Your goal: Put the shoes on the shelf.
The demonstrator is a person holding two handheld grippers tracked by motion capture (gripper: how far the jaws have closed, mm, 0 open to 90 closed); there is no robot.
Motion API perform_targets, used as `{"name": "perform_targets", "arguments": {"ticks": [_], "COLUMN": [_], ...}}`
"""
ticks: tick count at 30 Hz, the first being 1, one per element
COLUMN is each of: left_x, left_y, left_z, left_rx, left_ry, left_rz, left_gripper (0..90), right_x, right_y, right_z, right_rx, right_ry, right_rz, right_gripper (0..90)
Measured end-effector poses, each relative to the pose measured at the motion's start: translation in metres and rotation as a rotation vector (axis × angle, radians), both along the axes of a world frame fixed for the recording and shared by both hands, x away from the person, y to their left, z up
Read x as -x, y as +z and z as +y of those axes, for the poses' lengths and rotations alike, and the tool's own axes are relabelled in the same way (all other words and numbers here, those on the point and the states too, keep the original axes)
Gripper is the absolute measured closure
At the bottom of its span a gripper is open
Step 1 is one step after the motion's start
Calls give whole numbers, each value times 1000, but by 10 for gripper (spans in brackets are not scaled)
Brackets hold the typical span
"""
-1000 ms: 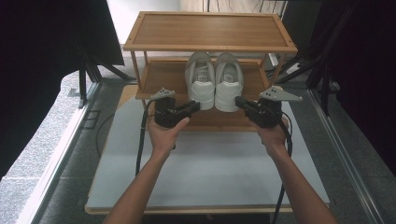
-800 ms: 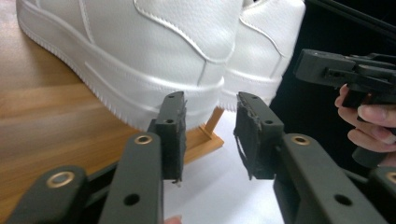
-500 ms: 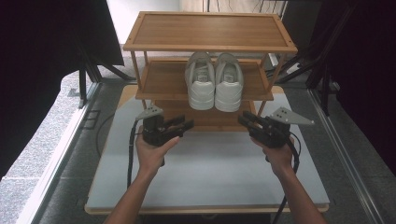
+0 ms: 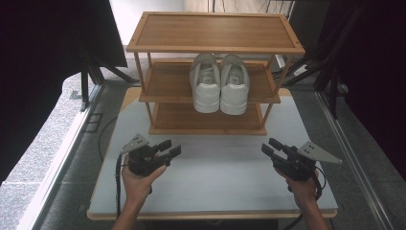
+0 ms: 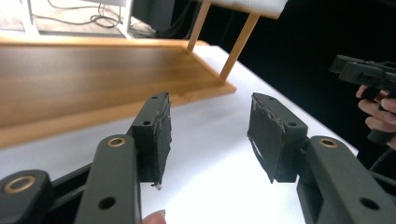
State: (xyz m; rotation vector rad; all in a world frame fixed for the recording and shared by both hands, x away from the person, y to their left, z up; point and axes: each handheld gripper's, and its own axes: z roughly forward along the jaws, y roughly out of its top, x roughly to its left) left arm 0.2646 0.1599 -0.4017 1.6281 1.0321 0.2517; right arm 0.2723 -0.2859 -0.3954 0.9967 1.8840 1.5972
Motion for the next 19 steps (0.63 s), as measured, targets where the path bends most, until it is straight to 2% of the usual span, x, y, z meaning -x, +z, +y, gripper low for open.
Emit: {"name": "perform_targets", "arguments": {"ticks": [2, 5, 6, 8, 11, 16, 19], "left_x": [5, 15, 15, 16, 16, 15, 11], "left_y": [-7, -17, -20, -23, -28, -31, -35], "left_z": [3, 8, 9, 12, 16, 18, 17], "left_rx": [-10, 3, -5, -27, -29, -17, -46], "left_ry": [2, 41, 42, 53, 61, 55, 41], "left_rz": [8, -4, 8, 12, 21, 30, 53], "left_gripper": [484, 488, 491, 490, 490, 483, 452], "right_x": [4, 10, 11, 11, 10, 11, 11], "right_y": [-10, -26, -32, -38, -38, -36, -39], "right_z": [-7, -16, -18, -22, -23, -20, -23], "right_rx": [-2, -12, -13, 17, -14, 3, 34], "right_ry": [-15, -42, -46, -51, -59, -72, -120], "right_rz": [16, 41, 54, 73, 75, 53, 52], "right_gripper": [593, 585, 583, 577, 569, 524, 465]}}
